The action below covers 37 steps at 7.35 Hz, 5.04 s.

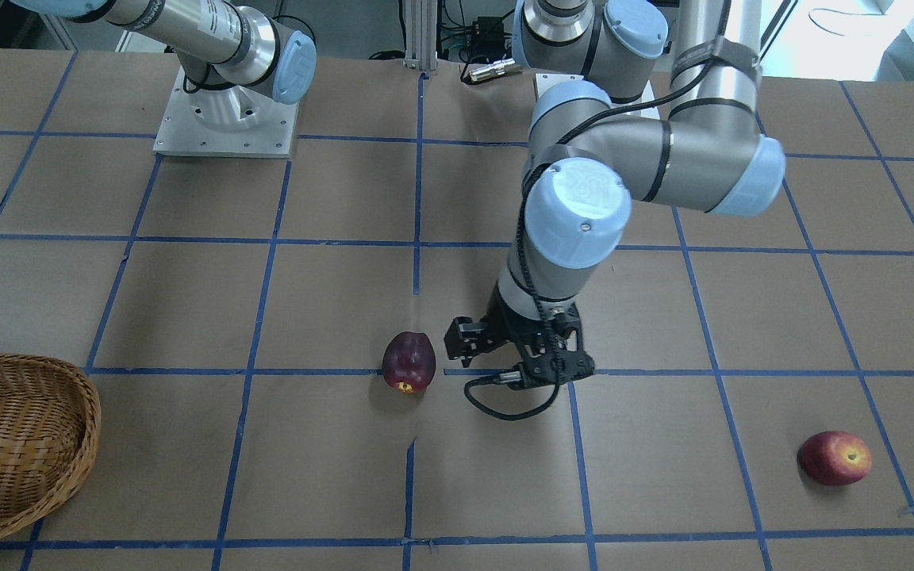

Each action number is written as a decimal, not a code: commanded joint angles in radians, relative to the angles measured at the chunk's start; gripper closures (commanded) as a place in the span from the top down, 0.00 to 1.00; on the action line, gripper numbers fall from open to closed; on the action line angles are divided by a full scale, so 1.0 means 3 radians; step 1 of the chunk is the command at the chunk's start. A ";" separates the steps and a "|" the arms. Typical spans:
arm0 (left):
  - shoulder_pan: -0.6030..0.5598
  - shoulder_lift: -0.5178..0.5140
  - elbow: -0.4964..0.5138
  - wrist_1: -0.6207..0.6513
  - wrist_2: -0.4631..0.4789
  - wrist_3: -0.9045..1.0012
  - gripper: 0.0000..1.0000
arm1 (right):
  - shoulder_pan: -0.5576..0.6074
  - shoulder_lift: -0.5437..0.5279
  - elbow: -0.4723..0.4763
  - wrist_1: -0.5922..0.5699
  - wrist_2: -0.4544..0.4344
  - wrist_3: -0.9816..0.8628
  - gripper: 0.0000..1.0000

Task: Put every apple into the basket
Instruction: 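Move the left gripper to the red apple while right gripper rises from basket, then grasp the red apple with left gripper while right gripper grasps the dark apple, then drop dark apple into basket with right gripper while left sets red apple at center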

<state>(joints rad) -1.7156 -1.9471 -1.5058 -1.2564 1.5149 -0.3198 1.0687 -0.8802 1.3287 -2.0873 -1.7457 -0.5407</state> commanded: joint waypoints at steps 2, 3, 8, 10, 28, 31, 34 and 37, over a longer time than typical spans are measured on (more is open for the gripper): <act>0.0746 0.0140 0.0300 -0.0312 0.0385 0.1237 1.00 | -0.0029 -0.0011 -0.0006 0.0070 -0.0045 -0.0059 1.00; 0.1093 0.0038 0.0320 -0.0281 0.0421 0.1528 1.00 | -0.0029 -0.0052 -0.0026 0.0161 -0.0127 -0.0074 1.00; 0.2133 -0.0630 0.0187 0.0740 0.0406 0.3588 1.00 | 0.0587 -0.0772 -0.0001 0.1362 0.0372 0.0439 1.00; 0.2139 -0.0918 0.0238 0.0874 0.0411 0.3674 1.00 | 0.1200 -0.0789 0.0004 0.1384 0.0593 0.1154 1.00; 0.0209 0.0140 -0.0462 0.0102 0.0171 0.0640 0.38 | 0.2558 -0.0149 0.0470 0.0827 0.1120 0.3101 0.31; -0.0222 0.0033 -0.0518 0.0163 -0.0037 -0.0147 0.38 | 0.2269 -0.0490 0.0388 0.1055 0.1033 0.3071 0.00; -0.0733 -0.0401 -0.0529 0.1009 -0.0105 -0.0875 0.38 | 0.1375 -0.0783 0.0260 0.1415 0.0355 0.2261 0.00; -0.0795 -0.0500 -0.0524 0.1228 -0.0059 -0.1015 1.00 | 0.0714 -0.0565 -0.0082 0.1227 0.0134 0.0907 0.00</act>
<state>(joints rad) -1.9458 -2.1020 -1.6626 -0.8996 1.4923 -0.6178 1.3599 -1.0893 1.3474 -1.6853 -1.6761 -0.0926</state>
